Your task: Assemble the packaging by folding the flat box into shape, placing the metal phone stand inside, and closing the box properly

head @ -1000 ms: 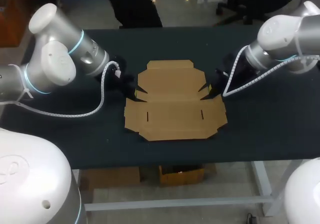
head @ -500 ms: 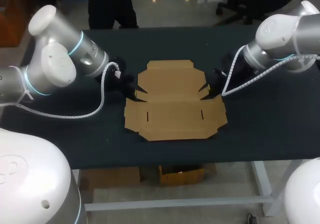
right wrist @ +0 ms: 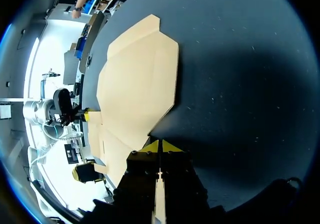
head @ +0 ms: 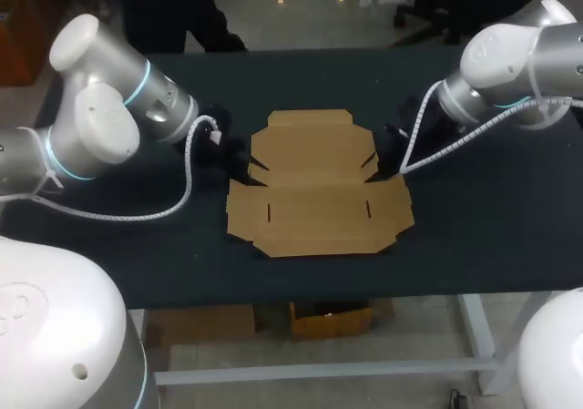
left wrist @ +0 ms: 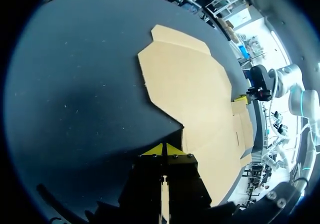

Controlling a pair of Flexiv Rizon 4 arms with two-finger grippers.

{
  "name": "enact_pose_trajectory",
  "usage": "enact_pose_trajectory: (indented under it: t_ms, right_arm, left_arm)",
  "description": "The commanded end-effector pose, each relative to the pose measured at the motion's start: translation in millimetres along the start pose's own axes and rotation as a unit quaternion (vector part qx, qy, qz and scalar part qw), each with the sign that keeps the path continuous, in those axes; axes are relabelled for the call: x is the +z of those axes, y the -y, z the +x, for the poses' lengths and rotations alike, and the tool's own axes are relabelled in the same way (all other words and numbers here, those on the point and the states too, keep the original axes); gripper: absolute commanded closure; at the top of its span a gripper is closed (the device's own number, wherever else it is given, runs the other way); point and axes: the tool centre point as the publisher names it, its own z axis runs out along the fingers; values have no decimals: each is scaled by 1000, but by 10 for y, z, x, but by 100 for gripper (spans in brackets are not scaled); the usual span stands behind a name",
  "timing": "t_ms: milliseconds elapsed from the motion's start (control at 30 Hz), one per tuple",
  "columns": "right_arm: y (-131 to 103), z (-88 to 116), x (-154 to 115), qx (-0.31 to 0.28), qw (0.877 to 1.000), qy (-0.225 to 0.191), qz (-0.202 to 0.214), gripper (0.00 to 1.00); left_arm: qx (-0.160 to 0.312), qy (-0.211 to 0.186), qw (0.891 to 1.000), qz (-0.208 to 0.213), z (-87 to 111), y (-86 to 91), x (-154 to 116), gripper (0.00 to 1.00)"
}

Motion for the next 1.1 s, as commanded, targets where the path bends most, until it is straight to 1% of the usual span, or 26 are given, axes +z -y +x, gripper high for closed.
enact_pose_trajectory:
  t_ms: [33, 467, 767, 1100]
  right_arm:
    - [-16, 12, 0, 0, 1000, 1, 2, 100]
    - [19, 12, 24, 11, 1000, 2, -3, 100]
    - [56, 108, -32, 22, 999, 33, -22, 100]
    - [75, 165, -19, 27, 998, 46, -26, 100]
  left_arm:
    - [1, 0, 1000, 3, 18, -3, 37, 100]
    - [8, 11, 1000, 10, 92, 35, 45, 100]
    - [12, 17, 1000, 12, 148, 46, 33, 100]
    - [18, 27, 999, 11, 207, 58, 54, 100]
